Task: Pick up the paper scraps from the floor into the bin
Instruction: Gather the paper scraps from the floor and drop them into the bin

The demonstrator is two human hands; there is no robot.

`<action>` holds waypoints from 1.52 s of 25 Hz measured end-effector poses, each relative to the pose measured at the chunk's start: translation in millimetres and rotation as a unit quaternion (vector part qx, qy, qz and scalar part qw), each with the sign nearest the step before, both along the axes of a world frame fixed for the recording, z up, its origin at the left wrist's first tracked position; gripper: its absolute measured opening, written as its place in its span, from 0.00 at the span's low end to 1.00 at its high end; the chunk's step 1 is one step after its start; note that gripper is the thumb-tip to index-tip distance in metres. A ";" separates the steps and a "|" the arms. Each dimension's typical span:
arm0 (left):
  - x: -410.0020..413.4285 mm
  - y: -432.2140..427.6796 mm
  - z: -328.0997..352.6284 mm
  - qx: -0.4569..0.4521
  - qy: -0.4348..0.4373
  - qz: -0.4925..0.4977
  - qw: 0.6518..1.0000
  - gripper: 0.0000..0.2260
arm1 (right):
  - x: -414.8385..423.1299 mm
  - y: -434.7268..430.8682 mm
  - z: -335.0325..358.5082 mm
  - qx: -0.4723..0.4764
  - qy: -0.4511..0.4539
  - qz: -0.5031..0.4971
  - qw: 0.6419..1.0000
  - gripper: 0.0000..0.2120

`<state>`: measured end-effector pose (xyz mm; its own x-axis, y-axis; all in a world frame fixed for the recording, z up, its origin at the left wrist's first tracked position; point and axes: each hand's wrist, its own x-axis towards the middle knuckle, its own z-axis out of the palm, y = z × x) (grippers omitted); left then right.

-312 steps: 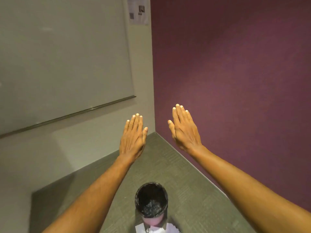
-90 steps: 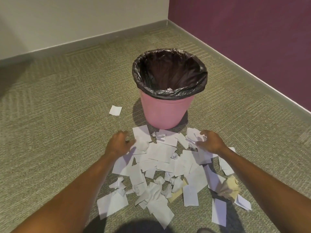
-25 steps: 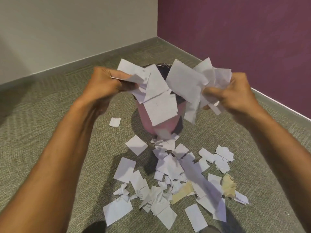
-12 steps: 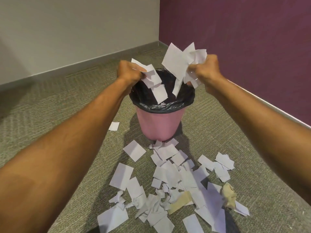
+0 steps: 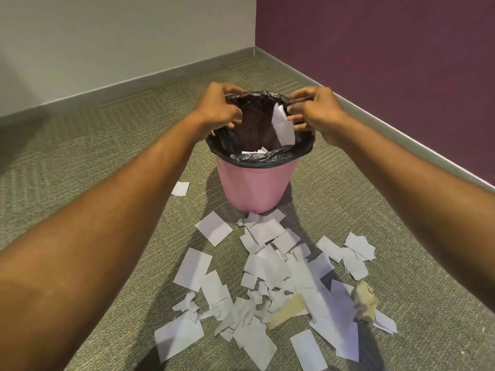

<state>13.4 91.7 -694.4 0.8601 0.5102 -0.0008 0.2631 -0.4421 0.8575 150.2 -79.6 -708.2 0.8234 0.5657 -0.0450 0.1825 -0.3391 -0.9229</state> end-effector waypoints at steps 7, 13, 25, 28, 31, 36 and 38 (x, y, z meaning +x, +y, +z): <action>-49.6 -21.4 -50.1 -0.007 -0.172 0.337 0.926 0.16 | -19.3 -39.6 -10.2 0.102 -0.033 -0.135 0.985 0.10; -107.4 -17.5 -195.8 0.032 0.205 0.269 0.941 0.12 | -34.8 -98.7 -161.0 -0.215 0.022 -0.041 0.976 0.01; -101.1 -25.5 -281.2 0.211 0.432 -0.145 0.864 0.48 | -82.5 -30.7 -250.7 -0.498 -0.154 0.386 0.761 0.64; -111.7 -40.4 -286.0 0.183 0.427 -0.157 0.871 0.45 | -89.0 -37.3 -257.9 -0.510 -0.182 0.405 0.737 0.63; -125.1 -72.0 -283.6 0.170 0.384 -0.162 0.893 0.44 | -104.2 -52.9 -256.6 -0.492 -0.205 0.396 0.748 0.56; -137.8 -122.1 -276.5 0.180 0.384 -0.182 0.887 0.53 | -117.1 -90.7 -251.3 -0.512 -0.188 0.384 0.745 0.56; -132.8 -136.3 -280.4 0.198 0.396 -0.187 0.877 0.55 | -129.3 -106.7 -253.7 -0.523 -0.194 0.371 0.743 0.56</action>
<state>-119.4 -44.7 -974.8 0.7770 0.2872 -0.5602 0.4796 -0.8465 0.2312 20.9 -186.3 -961.9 0.3691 0.6931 -0.6192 0.8603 -0.5068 -0.0544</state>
